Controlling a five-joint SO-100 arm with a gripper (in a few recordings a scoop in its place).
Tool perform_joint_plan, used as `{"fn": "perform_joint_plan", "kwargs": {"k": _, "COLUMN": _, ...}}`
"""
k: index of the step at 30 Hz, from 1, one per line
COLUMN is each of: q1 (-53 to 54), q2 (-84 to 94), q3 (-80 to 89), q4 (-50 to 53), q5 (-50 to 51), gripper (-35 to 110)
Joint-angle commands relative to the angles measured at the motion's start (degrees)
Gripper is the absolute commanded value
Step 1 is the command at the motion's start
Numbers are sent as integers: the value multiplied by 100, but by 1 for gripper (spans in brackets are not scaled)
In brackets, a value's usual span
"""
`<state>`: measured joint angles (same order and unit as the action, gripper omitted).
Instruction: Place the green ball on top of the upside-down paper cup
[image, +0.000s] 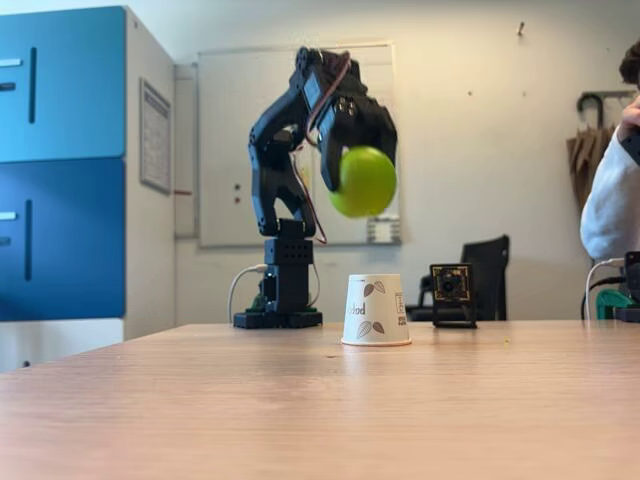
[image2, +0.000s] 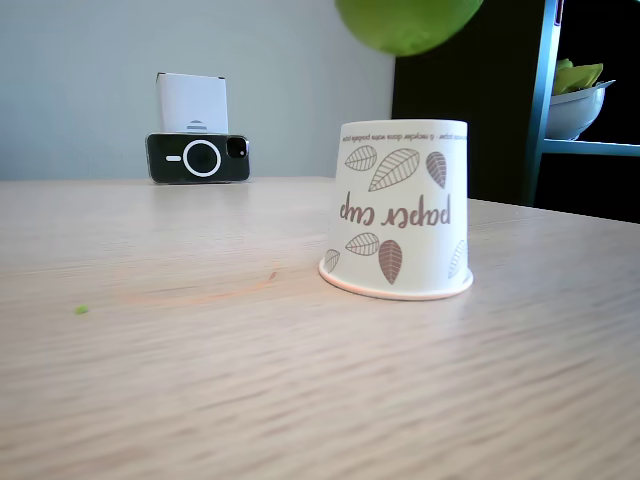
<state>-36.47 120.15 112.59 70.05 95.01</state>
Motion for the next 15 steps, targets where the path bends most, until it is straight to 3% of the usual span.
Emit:
{"fn": "perform_joint_plan", "kwargs": {"k": 1, "q1": -70, "q2": 229, "q3": 703, "q4": -800, "q5": 97, "gripper": 23}}
{"fn": "perform_joint_plan", "kwargs": {"k": 15, "q1": -299, "q2": 431, "q3": 1248, "q4": -888, "q5": 404, "gripper": 23}}
